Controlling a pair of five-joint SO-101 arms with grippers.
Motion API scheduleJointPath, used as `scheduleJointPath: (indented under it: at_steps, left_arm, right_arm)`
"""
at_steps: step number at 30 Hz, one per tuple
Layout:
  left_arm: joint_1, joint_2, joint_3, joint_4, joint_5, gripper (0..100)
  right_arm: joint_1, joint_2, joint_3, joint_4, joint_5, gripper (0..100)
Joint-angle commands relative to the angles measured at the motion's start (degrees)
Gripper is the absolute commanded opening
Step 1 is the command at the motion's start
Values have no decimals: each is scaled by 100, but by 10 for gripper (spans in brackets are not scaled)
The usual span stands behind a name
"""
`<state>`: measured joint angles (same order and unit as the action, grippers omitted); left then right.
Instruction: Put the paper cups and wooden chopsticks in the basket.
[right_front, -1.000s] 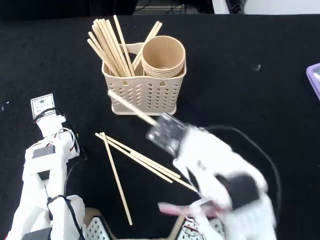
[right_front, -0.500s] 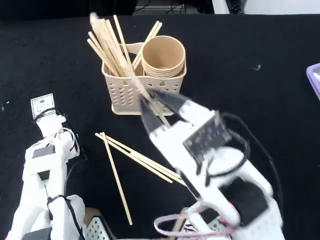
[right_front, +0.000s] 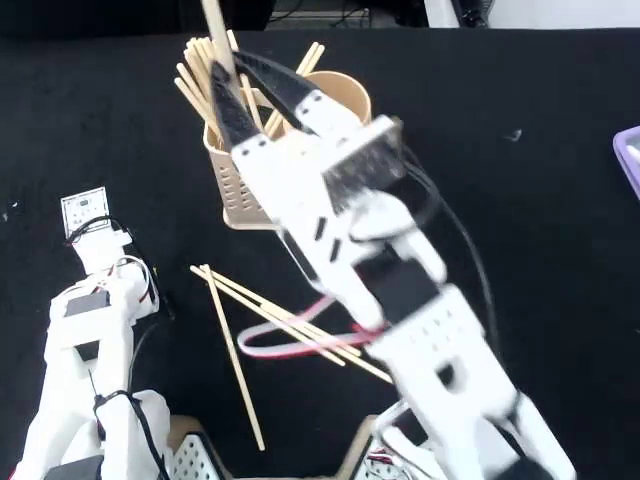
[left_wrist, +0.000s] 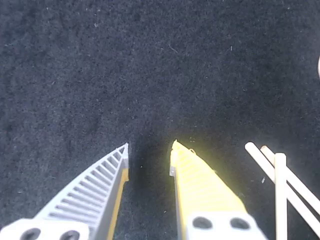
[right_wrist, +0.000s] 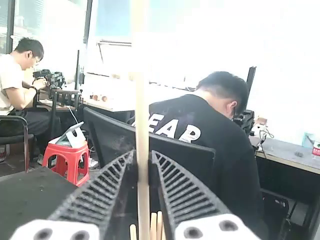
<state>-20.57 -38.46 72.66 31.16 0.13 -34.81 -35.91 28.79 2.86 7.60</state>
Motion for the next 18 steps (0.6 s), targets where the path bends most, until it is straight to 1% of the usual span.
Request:
scheduleJointPath:
  at_steps: [1, 4, 7, 18]
  left_arm:
    - [31, -35, -48, -88, 18, 144]
    - [31, -35, -40, -88, 18, 144]
    - [31, -35, -40, -88, 18, 144]
    - [31, -35, -40, -88, 18, 144]
  right_arm:
    - [97, 725, -418, -695, -9, 11]
    - [378, 1226, -470, -932, -44, 11]
    - [571, 1578, -453, -914, -53, 11]
    - [615, 2211, -48, -914, -53, 15]
